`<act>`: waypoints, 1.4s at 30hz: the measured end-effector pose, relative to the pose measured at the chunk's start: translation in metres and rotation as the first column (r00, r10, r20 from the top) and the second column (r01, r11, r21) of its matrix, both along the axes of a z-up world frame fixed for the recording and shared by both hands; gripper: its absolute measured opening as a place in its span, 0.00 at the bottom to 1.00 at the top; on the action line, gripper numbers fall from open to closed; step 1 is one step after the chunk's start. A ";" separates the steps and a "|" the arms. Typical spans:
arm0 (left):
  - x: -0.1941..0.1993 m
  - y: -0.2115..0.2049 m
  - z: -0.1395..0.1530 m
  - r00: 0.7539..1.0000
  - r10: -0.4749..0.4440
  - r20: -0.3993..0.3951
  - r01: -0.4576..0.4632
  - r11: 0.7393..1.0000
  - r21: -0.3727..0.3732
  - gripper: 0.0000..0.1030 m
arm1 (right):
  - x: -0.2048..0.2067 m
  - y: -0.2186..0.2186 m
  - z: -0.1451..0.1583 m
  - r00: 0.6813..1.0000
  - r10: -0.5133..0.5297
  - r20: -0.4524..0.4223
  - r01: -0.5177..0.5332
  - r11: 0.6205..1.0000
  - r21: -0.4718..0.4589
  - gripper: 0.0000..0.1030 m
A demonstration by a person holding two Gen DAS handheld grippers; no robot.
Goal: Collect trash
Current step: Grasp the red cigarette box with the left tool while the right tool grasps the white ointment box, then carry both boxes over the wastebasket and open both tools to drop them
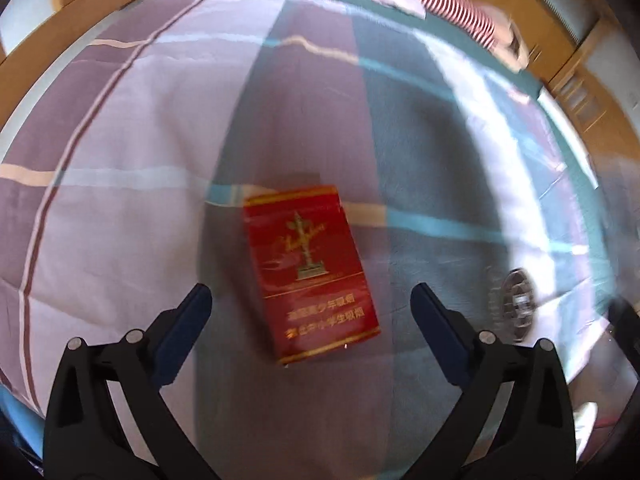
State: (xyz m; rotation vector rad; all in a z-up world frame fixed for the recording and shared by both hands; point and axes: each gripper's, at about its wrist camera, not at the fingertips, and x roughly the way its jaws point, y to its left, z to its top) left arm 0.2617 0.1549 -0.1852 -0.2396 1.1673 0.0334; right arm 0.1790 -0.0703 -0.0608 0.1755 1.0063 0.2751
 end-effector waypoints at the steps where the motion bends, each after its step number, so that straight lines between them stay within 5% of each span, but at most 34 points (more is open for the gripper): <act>1: 0.003 -0.006 -0.008 1.000 -0.012 -0.007 0.012 0.999 0.031 0.92 | -0.015 -0.009 0.004 1.000 -0.004 0.018 0.004 1.000 -0.005 0.45; 5: 0.000 -0.023 -0.017 0.995 -0.087 0.046 0.076 0.976 0.203 0.67 | -0.072 -0.053 0.013 0.997 -0.036 0.074 0.036 0.999 0.001 0.45; 9: -0.013 -0.019 -0.009 0.993 -0.083 0.081 0.065 0.978 0.199 0.63 | -0.106 -0.095 0.014 0.988 -0.116 0.102 0.112 0.993 0.041 0.45; 13: -0.050 -0.028 0.039 0.979 -0.071 0.193 0.029 0.977 0.210 0.57 | -0.131 -0.128 0.011 0.979 -0.180 0.097 0.176 0.983 0.049 0.45; 18: -0.120 -0.076 0.115 0.913 -0.156 0.377 0.076 0.973 0.220 0.57 | -0.156 -0.149 0.021 0.970 -0.205 0.133 0.201 0.979 0.039 0.45; 26: -0.203 -0.140 0.183 0.828 -0.218 0.516 0.130 0.971 0.203 0.57 | -0.203 -0.172 0.044 0.955 -0.206 0.212 0.194 0.978 0.073 0.45; 33: -0.274 -0.195 0.204 0.768 -0.303 0.564 0.210 0.952 0.225 0.57 | -0.236 -0.185 0.051 0.959 -0.174 0.222 0.164 0.985 0.060 0.46; 39: -0.294 -0.227 0.189 0.762 -0.379 0.525 0.307 0.925 0.222 0.57 | -0.249 -0.184 0.036 0.983 -0.121 0.136 0.122 0.992 0.001 0.46; 42: -0.295 -0.237 0.180 0.766 -0.401 0.503 0.339 0.916 0.214 0.57 | -0.254 -0.188 0.032 0.985 -0.127 0.120 0.126 0.992 0.016 0.65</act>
